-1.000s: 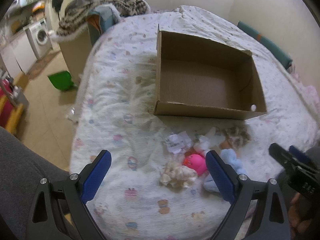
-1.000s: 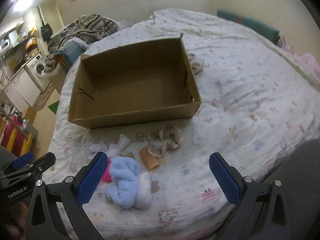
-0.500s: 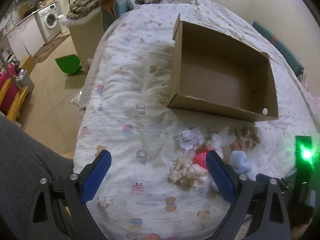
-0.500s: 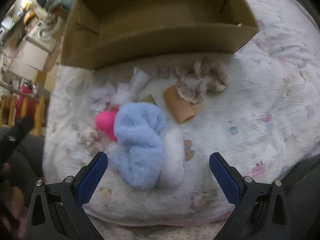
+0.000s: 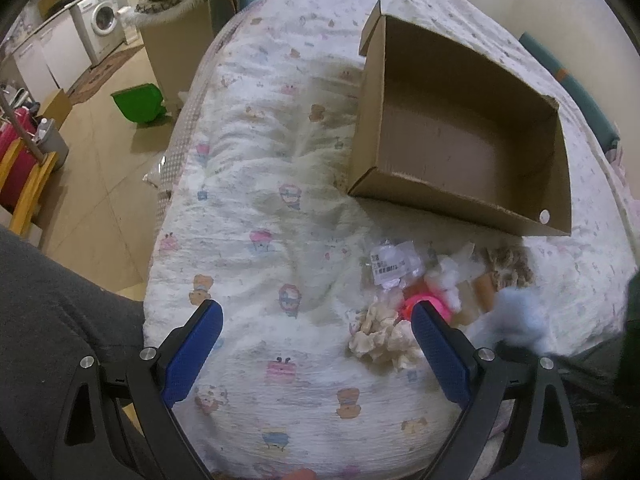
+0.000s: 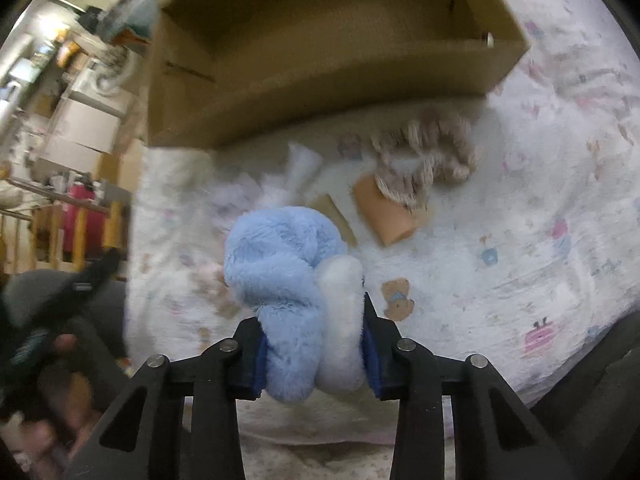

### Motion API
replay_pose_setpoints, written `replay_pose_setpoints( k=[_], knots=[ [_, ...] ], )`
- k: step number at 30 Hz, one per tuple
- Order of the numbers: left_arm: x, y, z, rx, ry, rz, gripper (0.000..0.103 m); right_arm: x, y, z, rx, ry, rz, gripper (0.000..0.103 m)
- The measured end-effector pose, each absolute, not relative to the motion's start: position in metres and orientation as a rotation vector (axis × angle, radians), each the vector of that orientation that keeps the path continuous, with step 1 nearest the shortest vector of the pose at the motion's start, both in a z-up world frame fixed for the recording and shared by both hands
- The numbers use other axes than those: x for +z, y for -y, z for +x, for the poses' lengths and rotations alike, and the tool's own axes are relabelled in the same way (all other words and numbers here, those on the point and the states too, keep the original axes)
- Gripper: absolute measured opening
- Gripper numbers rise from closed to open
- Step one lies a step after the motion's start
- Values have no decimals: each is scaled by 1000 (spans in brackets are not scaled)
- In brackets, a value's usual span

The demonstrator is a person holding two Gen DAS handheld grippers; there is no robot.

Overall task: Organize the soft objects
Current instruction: 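Grasp the light-blue plush with the right tool while the left tool grasps the white cloth, then carry the blue plush and white cloth into the box with both tools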

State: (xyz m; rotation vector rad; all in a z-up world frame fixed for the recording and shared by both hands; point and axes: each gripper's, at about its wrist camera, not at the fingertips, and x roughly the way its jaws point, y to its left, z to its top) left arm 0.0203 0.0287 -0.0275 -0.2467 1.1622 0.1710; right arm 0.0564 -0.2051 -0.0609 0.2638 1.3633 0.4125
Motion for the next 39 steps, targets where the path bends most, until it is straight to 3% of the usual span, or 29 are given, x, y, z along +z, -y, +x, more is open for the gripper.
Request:
replay_pose_setpoints(
  k=[5,10,15,18,20,22,30,39],
  knots=[
    [-42,-24,29,126,-1225,-250,94,-28,232,55,425,-1182,313,39],
    [-63,-4,37,45,-1311,-229,91,-35,244,59,399,-1183,403,39],
    [-86,18,44,-28,-1382,-206,79,-35,250,59,406,-1174,430,39],
    [-91,26,46,-33,-1388,-181,61,-34,255,57,408,-1179,427,39],
    [-90,28,44,-45,-1380,-178,28,-35,255,57,407,-1180,422,39],
    [-86,27,40,-43,-1372,-179,15,-34,255,57,407,-1179,424,39],
    [-28,-2,14,-2,-1227,-262,11,-30,258,55,413,-1165,436,39],
    [33,-24,47,7,-1102,-245,11,3,263,72,436,-1069,436,39]
  ],
)
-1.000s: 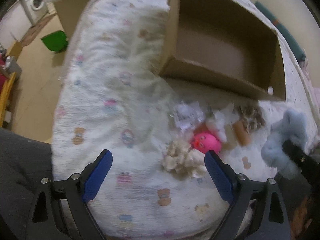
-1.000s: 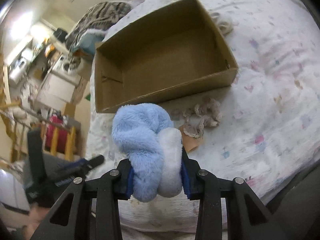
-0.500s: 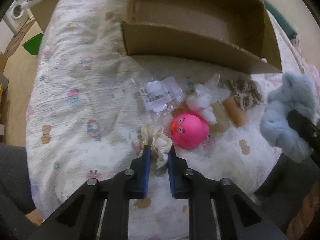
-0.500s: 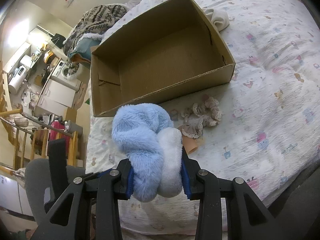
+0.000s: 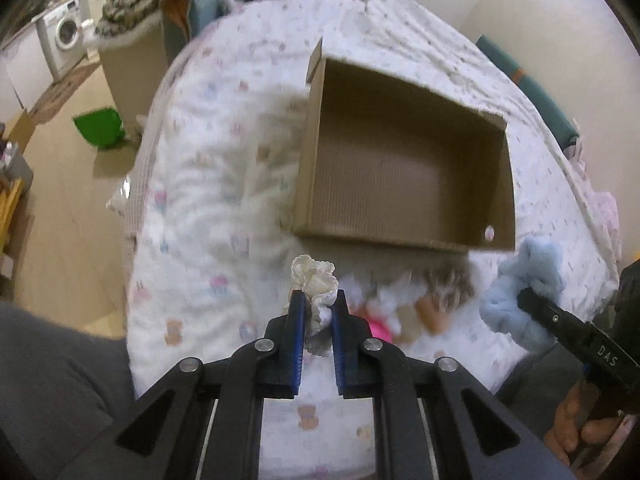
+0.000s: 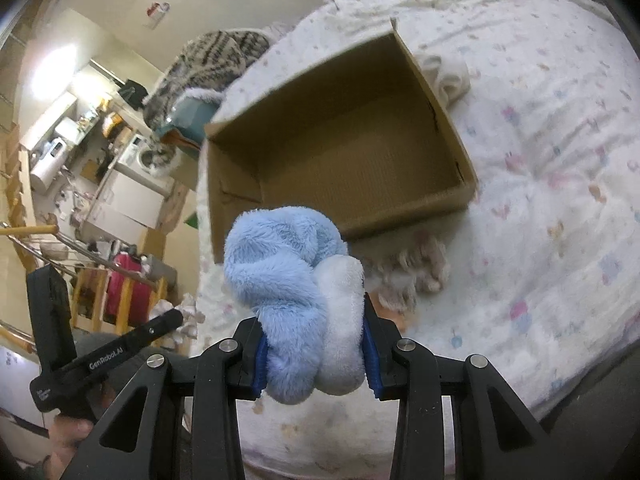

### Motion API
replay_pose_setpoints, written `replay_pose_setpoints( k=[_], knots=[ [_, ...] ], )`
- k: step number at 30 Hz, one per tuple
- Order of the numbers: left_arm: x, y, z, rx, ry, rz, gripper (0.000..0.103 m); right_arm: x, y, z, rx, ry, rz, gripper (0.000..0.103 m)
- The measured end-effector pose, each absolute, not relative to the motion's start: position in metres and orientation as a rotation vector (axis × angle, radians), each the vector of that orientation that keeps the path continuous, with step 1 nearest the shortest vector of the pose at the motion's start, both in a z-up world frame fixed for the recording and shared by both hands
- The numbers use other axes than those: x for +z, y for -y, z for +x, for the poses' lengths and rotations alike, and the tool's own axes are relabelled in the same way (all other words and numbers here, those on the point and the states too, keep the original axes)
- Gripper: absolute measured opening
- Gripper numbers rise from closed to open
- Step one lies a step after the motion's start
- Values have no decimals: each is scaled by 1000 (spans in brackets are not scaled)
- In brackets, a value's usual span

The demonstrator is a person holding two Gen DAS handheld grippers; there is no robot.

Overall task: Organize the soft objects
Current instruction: 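Carry the blue plush and white cloth into the box with both tools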

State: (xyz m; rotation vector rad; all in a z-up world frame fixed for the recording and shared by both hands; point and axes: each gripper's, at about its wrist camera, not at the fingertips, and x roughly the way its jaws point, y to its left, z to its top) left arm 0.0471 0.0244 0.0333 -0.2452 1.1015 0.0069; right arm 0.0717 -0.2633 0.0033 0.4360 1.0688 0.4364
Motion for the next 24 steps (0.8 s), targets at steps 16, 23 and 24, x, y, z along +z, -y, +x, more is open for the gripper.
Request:
replay_pose_setpoints(
  k=[16,23,24],
  knots=[
    [42,-1,122,-6,-1026,-145,11,17,256,157,391,-983,315,40],
    [21,19,147,-10,-1000,-47,11,-6,248,173,359,-984,232,40],
    [17,22,150,-12,-996,-39,11,-9,247,174,355,-984,224,40]
  ],
)
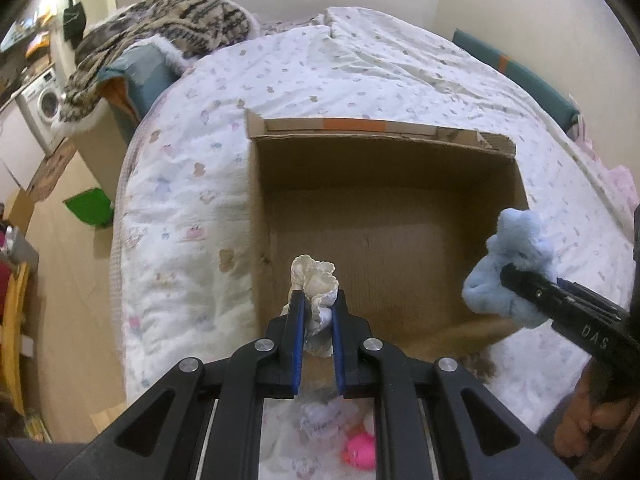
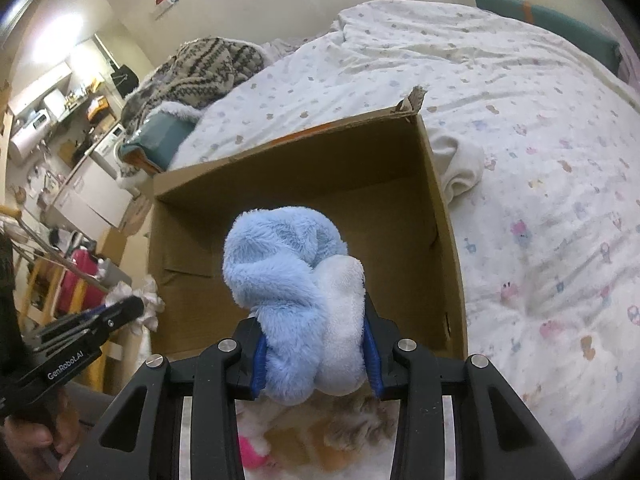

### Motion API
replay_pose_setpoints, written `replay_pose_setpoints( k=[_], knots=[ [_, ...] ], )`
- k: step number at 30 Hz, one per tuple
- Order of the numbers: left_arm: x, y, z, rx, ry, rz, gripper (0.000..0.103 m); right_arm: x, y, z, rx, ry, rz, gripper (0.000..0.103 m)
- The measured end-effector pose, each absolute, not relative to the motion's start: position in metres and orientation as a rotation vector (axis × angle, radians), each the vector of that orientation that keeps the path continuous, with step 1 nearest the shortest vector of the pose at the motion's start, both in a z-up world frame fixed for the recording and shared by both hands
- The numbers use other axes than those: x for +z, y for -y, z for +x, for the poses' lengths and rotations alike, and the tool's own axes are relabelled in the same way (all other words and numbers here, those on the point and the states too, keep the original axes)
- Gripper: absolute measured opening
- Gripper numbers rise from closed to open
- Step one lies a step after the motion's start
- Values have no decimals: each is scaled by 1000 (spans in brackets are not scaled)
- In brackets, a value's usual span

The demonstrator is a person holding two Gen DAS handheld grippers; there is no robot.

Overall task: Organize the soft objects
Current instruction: 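Carry the blue plush and white cloth into the box with both tools, then open both tools to release the items inside the box and withdraw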

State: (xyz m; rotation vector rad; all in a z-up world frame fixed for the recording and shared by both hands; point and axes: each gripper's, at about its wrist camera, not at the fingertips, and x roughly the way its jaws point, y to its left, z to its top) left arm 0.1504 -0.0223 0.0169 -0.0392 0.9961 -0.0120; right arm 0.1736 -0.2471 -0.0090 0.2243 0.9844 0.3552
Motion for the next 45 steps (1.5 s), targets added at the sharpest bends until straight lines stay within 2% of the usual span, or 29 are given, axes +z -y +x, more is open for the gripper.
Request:
replay_pose_setpoints(
  k=[9,29,32,36,38,39,40,41,43,45],
  knots=[
    [-22,42,162,-25,-980,12,11,-36,239,175,326,-1025,152,40],
    [-29,36,158,-19,-971,-8,12,-37,223,170,345,-1020,90,43],
    [-28,37,158,-31,-973,-21,16,-38,223,170,355,-1018,104,50],
    [-26,40,156,-53,-975,-18,18,-34,225,169,350,-997,125,66],
    [-26,41,155,-54,-974,-14,27,-30,224,167,350,-976,111,67],
    [-25,42,154,-53,-968,-13,30,-29,223,166,351,-967,102,71],
    [-24,42,154,-51,-964,-12,40,-26,222,165,353,-955,95,75],
    [-24,42,153,-47,-958,-10,55,-25,222,164,356,-945,92,76],
    [-23,42,152,-58,-953,-29,69,-23,219,162,355,-931,74,76],
    [-22,42,151,-66,-949,-41,69,-21,216,161,339,-919,45,76]
  ],
)
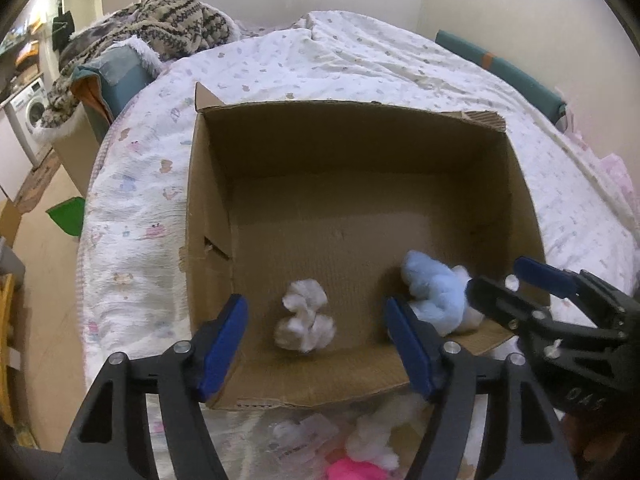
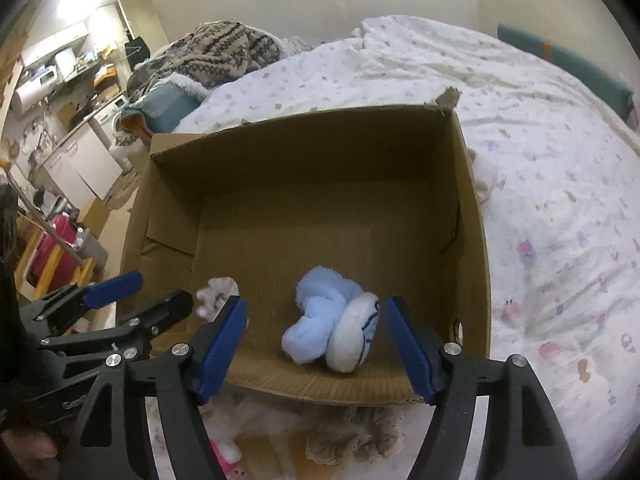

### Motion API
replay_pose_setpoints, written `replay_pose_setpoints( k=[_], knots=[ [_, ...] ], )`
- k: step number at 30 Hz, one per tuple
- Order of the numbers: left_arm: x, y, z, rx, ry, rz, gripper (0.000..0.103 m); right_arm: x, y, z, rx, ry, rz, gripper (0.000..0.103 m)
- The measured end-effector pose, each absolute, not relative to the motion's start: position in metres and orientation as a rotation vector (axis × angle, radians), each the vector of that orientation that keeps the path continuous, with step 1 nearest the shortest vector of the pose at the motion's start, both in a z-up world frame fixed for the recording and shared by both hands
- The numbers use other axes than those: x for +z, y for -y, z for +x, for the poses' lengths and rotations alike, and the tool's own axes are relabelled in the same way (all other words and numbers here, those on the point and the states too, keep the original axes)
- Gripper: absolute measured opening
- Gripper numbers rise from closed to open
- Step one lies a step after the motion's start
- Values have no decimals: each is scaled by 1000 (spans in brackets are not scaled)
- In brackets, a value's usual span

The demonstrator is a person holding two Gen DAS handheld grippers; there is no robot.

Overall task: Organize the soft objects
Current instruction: 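Open both tools to release the items inside the box and withdraw, then grasp the pink rubber toy with the left tool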

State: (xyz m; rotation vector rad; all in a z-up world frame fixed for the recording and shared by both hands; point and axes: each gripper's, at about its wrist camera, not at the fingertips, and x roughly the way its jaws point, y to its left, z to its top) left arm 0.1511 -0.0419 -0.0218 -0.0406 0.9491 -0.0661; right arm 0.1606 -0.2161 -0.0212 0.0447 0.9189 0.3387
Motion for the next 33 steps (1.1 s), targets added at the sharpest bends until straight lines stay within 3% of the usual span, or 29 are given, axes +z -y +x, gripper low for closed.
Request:
replay_pose_setpoints(
  k=[3,5,6,7,33],
  knots=[
    [-19,43,150,-44,-941,-16,69,-17,218,158,326,-897,53,77],
    [-17,41,148,-31,-933,-18,69,-12,224,158,316,-879,80,86],
    [-16,40,148,-25,-929,-24,69,-10,228,158,310,-871,97,99],
    [-14,38,147,-17,-925,-31,69,-8,232,158,300,-867,118,103],
    [5,-5,76,103,-950,-166,69,3,275,102,203,-926,219,103]
  ],
)
